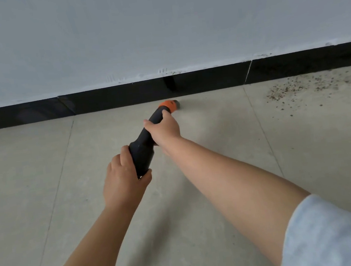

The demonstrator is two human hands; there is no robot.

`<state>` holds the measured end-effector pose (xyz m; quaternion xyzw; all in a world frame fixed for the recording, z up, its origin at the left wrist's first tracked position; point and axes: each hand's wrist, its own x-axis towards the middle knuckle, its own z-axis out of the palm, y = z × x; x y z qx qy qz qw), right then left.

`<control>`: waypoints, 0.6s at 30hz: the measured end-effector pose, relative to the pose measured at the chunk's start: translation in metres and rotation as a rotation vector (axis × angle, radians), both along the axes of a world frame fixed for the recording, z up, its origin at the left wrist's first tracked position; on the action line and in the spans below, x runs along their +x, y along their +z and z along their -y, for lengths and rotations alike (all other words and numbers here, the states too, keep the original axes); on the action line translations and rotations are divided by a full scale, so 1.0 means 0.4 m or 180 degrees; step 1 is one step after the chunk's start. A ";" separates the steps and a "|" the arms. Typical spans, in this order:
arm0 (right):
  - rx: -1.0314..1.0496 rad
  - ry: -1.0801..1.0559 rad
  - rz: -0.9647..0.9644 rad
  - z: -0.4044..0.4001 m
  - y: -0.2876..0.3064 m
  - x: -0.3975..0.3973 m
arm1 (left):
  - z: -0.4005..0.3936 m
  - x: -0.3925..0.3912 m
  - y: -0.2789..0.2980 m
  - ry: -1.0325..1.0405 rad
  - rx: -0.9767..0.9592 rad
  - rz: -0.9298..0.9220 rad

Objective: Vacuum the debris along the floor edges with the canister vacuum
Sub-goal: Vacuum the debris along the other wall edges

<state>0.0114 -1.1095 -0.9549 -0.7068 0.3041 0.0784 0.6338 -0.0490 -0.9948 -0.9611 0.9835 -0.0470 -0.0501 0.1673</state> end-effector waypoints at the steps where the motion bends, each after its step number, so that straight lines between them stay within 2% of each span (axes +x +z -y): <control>1: -0.0018 -0.0020 -0.0020 0.014 -0.008 0.000 | 0.011 0.003 -0.007 -0.0046 -0.0020 -0.0042; 9: -0.0119 -0.0739 -0.0058 0.198 -0.039 -0.009 | 0.175 0.033 -0.023 -0.0615 -0.0147 -0.0161; 14: -0.0143 -0.0953 -0.0176 0.288 -0.034 -0.029 | 0.275 0.024 -0.037 -0.0858 -0.0101 -0.0307; 18: -0.0107 -0.1000 -0.0182 0.291 -0.033 -0.047 | 0.262 0.003 -0.032 -0.0911 -0.0147 -0.0206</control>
